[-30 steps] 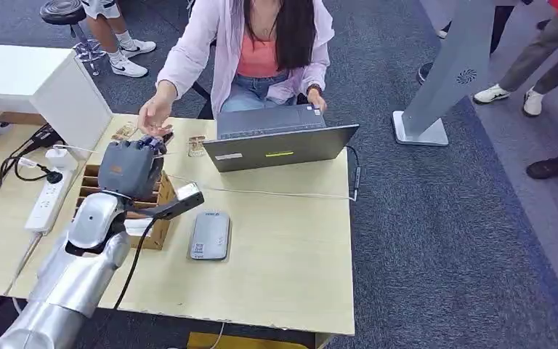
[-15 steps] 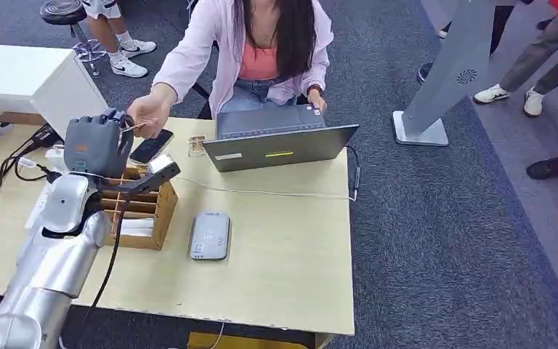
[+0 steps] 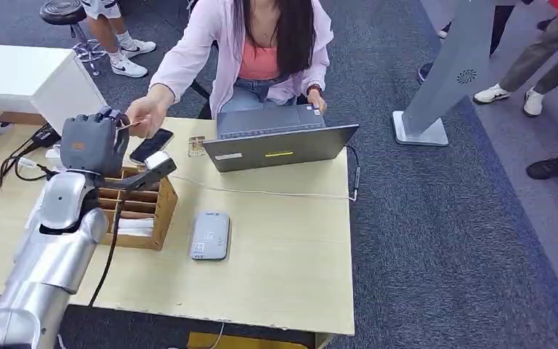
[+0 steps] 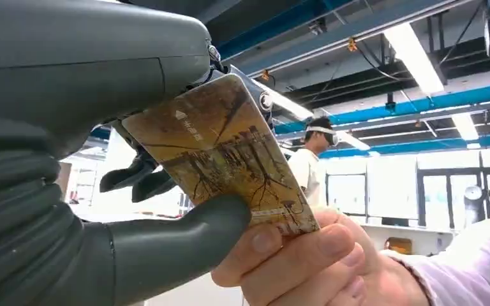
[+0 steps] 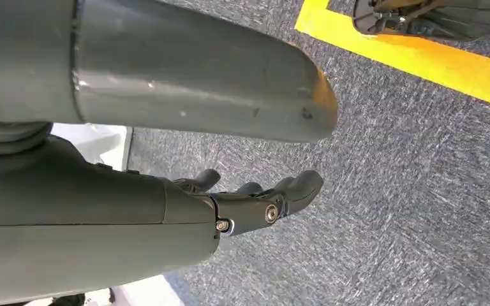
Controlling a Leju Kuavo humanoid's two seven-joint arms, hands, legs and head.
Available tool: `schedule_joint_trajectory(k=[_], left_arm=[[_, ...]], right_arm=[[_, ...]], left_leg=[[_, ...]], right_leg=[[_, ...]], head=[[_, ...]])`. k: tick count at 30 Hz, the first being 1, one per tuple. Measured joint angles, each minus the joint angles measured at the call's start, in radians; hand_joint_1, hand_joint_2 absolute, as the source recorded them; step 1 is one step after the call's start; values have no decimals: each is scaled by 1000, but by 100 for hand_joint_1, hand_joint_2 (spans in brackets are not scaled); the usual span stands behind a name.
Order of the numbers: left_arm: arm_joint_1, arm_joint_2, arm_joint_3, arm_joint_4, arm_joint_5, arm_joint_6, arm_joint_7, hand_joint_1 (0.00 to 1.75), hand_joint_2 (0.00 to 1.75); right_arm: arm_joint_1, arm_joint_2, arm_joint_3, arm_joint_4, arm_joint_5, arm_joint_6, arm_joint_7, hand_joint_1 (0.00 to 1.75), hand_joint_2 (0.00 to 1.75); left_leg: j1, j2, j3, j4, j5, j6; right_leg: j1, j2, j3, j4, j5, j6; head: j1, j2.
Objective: Pass the card to the sensor for recognition and then transmit it.
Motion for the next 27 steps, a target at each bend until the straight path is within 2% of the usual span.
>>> schedule_joint_trajectory(k=[5, 6, 12, 27], left_arm=[[-46, 8, 15, 50, -4, 3, -2, 175, 175], [-49, 8, 18, 56, -4, 4, -2, 0, 175], [-56, 11, 32, 82, 4, 31, -3, 0, 175], [-56, 11, 77, 89, 2, 31, -7, 0, 175]], right_arm=[[0, 0, 1, 0, 5, 0, 1, 0, 0], [0, 0, 1, 0, 5, 0, 1, 0, 0], [-1, 0, 2, 0, 7, 0, 3, 0, 0], [-2, 0, 2, 0, 6, -1, 8, 0, 0]], left_leg=[[0, 0, 0, 0, 0, 0], [0, 0, 0, 0, 0, 0], [0, 0, 0, 0, 0, 0], [0, 0, 0, 0, 1, 0]], right_leg=[[0, 0, 0, 0, 0, 0], [0, 0, 0, 0, 0, 0], [0, 0, 0, 0, 0, 0], [0, 0, 0, 0, 0, 0]], head=[[0, 0], [0, 0], [0, 0], [0, 0]])
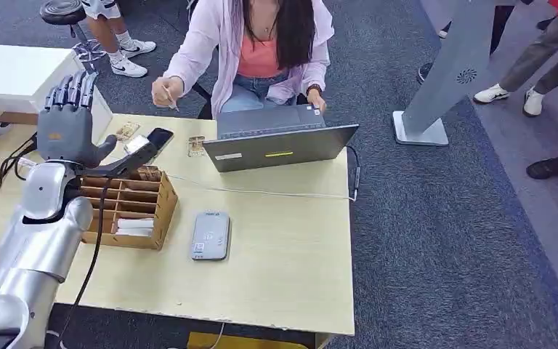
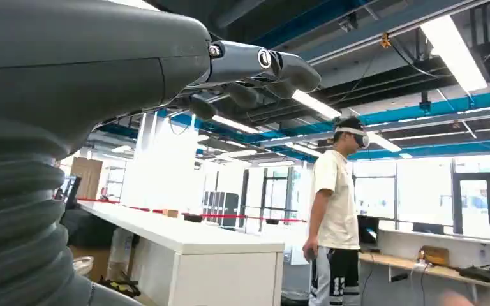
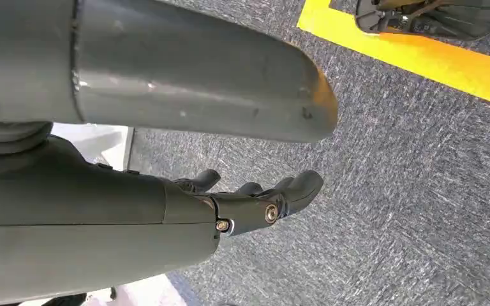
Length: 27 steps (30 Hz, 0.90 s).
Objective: Pass the card to the sensor for recognition and then transmit it.
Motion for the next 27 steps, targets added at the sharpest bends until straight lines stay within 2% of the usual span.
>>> schedule_joint_trajectory(k=[10, 19, 27], left_arm=[[10, 0, 11, -12, 2, -9, -14, 0, 175], [183, -6, 11, -239, 14, -87, -17, 0, 175], [222, -6, 11, -322, 14, -97, -16, 0, 175]], right_arm=[[0, 0, 0, 0, -8, 0, 0, 0, 0], [0, 0, -11, 0, -37, -4, 0, 0, 0], [0, 0, -13, 0, -37, -4, 0, 0, 0]], left_leg=[[0, 0, 0, 0, 0, 0], [0, 0, 0, 0, 0, 0], [0, 0, 0, 0, 0, 0]], right_leg=[[0, 0, 0, 0, 0, 0], [0, 0, 0, 0, 0, 0], [0, 0, 0, 0, 0, 0]], head=[[0, 0], [0, 0], [0, 0]])
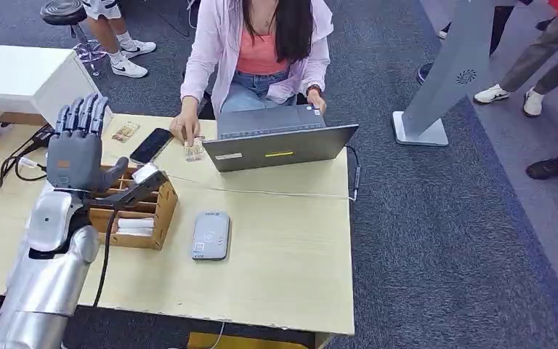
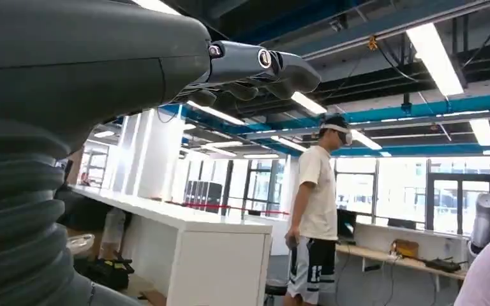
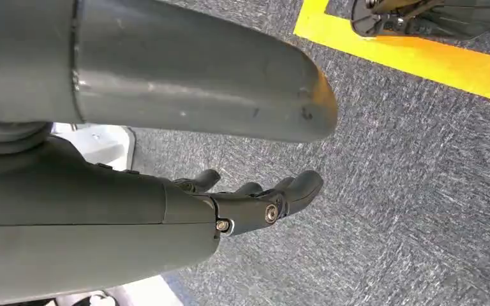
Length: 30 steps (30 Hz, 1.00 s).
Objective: Pass the card to the sensor for recognition and then transmit it.
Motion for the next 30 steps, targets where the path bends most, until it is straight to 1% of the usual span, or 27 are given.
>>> schedule_joint_trajectory(k=[3, 8, 13, 16, 19, 26, 30], left_arm=[[15, 0, 0, -21, 1, -8, -2, 0, 175], [106, 0, -5, -132, 1, -48, 3, 0, 175], [194, 3, -24, -243, -8, -70, 5, 0, 175], [230, 3, -31, -288, -12, -76, 6, 0, 175], [245, 6, -40, -317, -14, -78, 6, 0, 175], [266, 11, -46, -345, -16, -83, 8, 0, 175], [301, 11, -53, -369, -27, -101, 21, 0, 175]], right_arm=[[0, 0, -2, 0, -9, 0, 0, 0, 0], [0, 0, -19, 0, -27, -8, -4, 0, 0], [1, 0, -29, 0, -42, -12, -10, 0, 0], [1, 0, -37, 0, -44, -12, -11, 0, 0], [1, 0, -42, 0, -45, -12, -11, 0, 0], [1, 0, -47, 0, -46, -12, -12, 0, 0], [1, 0, -50, 0, -54, -12, -12, 0, 0]], left_leg=[[0, 0, 0, 0, 0, 0], [0, 0, 0, 0, 0, 0], [0, 0, 0, 0, -1, 1], [0, 0, 0, 0, -1, 1], [0, 0, 0, 0, -1, 1], [0, 0, 0, 0, -1, 1], [0, 0, 0, 0, -1, 1]], right_leg=[[0, 0, 0, 0, 0, 0], [0, 0, 0, 0, 0, 0], [0, 0, 0, 0, -1, 1], [0, 0, 0, 0, -1, 1], [0, 0, 0, 0, 0, 0], [0, 0, 0, 0, 0, 0], [0, 0, 0, 0, -1, 0]], head=[[0, 0], [0, 0], [0, 0], [0, 0], [0, 0], [0, 0], [0, 0]])
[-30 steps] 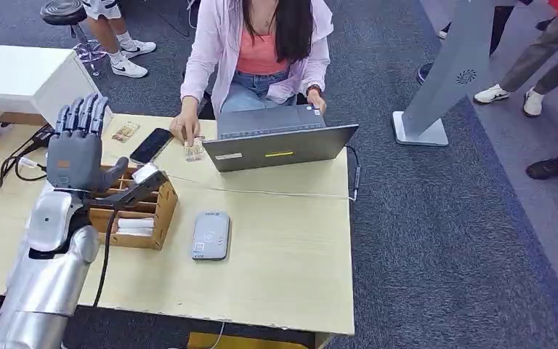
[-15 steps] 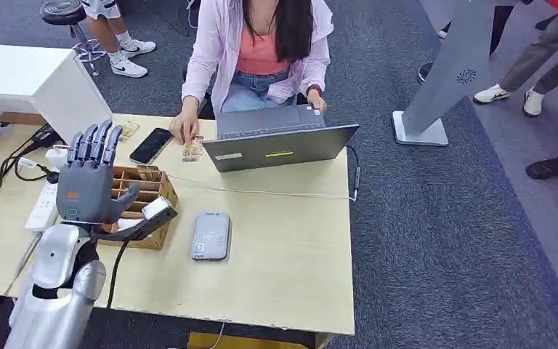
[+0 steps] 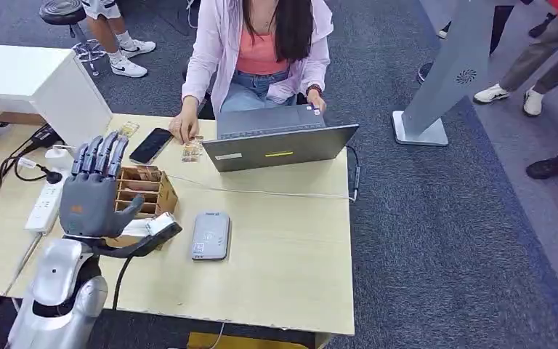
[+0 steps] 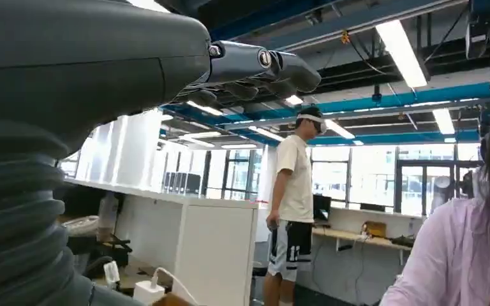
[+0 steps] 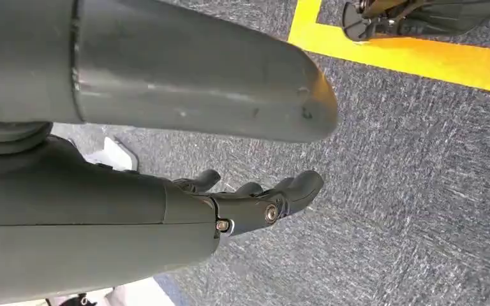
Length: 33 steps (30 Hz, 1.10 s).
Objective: Pass the card to the sensor for recognition and then transmit it.
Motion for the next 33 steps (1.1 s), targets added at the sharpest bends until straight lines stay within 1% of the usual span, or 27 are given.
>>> schedule_joint_trajectory(k=[11, 15, 19, 23, 27, 33], left_arm=[[119, 15, -9, -56, -16, -49, 1, 0, 175], [157, 26, -10, -68, -16, -71, 16, 0, 175], [168, 39, -10, -68, -8, -105, 21, 0, 175], [169, 47, -10, -68, -7, -117, 22, 0, 175], [169, 47, -10, -68, -7, -131, 36, 0, 175], [169, 47, -10, -63, -8, -150, 39, 0, 175]], right_arm=[[1, 0, -19, 0, -18, 0, -8, 0, 0], [1, 0, -24, -1, -21, 0, -8, 0, 0], [1, 0, -25, -2, -19, 0, -8, 0, 0], [1, 0, -25, -2, -18, 0, -8, 0, 0], [1, 0, -25, -2, -15, 1, -8, 0, 0], [1, 0, -26, -3, -13, 3, -8, 0, 0]], left_leg=[[0, 0, 0, 0, 0, 0], [0, 0, 0, 0, 0, 0], [0, 0, 0, 0, 0, 0], [0, 0, 0, 0, 0, 0], [0, 0, 0, 0, 0, 0], [0, 0, 0, 0, 0, 0]], right_leg=[[0, 0, 0, 0, 0, 0], [0, 0, 0, 0, 0, 0], [0, 0, 0, 0, 0, 0], [0, 0, 0, 0, 0, 0], [0, 0, 0, 0, 0, 0], [0, 0, 0, 0, 0, 0]], head=[[0, 0], [0, 0], [0, 0], [0, 0], [0, 0], [0, 0]])
